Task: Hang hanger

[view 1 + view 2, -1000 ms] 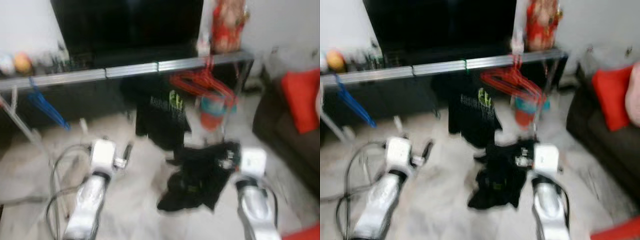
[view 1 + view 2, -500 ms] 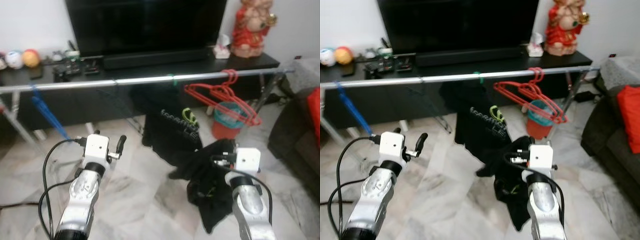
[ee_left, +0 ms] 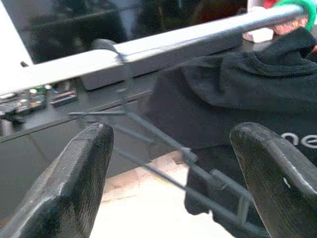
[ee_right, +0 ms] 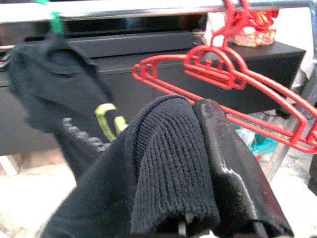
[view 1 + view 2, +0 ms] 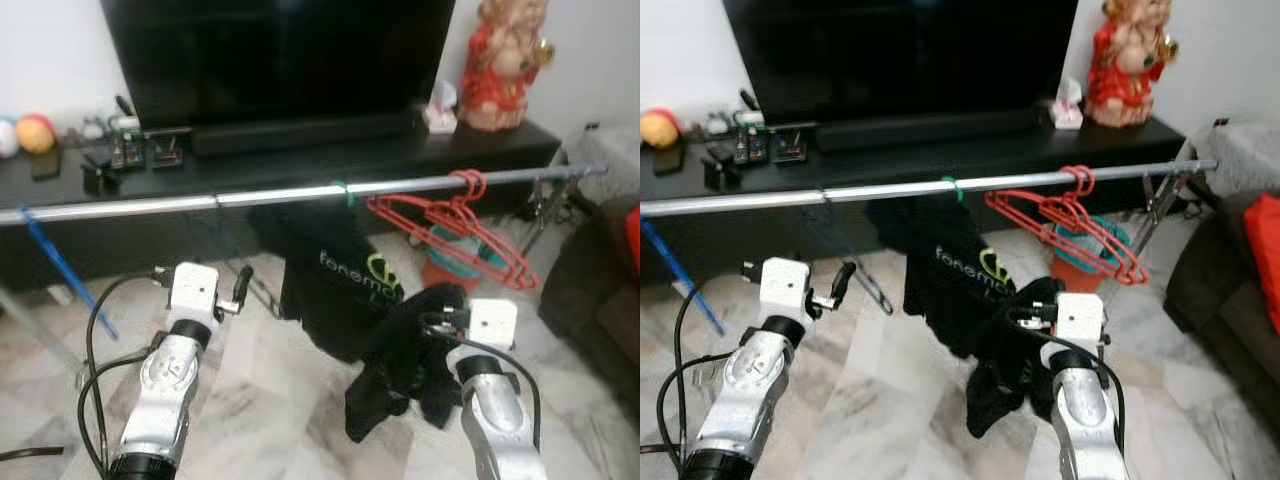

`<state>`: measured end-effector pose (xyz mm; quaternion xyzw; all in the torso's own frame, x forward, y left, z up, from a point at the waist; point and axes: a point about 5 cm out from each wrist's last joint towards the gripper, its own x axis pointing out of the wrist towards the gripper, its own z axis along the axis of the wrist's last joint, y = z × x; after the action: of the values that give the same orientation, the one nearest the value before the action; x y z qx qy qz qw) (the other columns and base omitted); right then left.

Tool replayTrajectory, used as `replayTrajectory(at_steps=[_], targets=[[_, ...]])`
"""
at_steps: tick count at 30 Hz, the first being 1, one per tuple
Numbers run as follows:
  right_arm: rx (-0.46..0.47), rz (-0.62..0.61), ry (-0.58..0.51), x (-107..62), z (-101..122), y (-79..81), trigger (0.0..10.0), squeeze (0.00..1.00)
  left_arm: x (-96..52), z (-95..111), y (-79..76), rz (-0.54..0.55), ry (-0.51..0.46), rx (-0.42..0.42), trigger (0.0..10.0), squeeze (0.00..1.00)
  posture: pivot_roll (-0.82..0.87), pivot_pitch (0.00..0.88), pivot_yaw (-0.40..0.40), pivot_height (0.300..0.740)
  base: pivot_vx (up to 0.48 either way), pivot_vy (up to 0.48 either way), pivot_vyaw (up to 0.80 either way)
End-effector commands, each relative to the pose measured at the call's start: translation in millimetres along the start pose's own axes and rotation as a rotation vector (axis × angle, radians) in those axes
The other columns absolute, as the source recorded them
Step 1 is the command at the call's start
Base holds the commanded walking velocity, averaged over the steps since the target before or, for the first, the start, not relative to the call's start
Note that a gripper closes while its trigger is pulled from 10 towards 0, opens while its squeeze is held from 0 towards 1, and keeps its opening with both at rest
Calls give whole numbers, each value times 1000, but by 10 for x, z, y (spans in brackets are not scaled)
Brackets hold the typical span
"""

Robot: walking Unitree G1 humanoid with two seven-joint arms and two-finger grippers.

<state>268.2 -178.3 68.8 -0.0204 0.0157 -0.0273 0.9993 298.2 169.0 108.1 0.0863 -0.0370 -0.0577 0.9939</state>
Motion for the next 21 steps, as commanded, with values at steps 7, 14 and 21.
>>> replayTrajectory(at_steps=[7,14,21], targets=[[8,-11,-18,18,56,-49,10000,0,44,-24,-78,-43,73,-42,10000,0,53,0,-17,740,327,0,0],[12,-4,-14,12,55,-34,10000,0,40,-103,-116,-79,198,-133,10000,0,57,0,-13,740,0,0,0],[18,5,-13,14,59,9,10000,0,154,-18,-82,-45,265,-179,10000,0,56,0,-4,740,0,0,0]])
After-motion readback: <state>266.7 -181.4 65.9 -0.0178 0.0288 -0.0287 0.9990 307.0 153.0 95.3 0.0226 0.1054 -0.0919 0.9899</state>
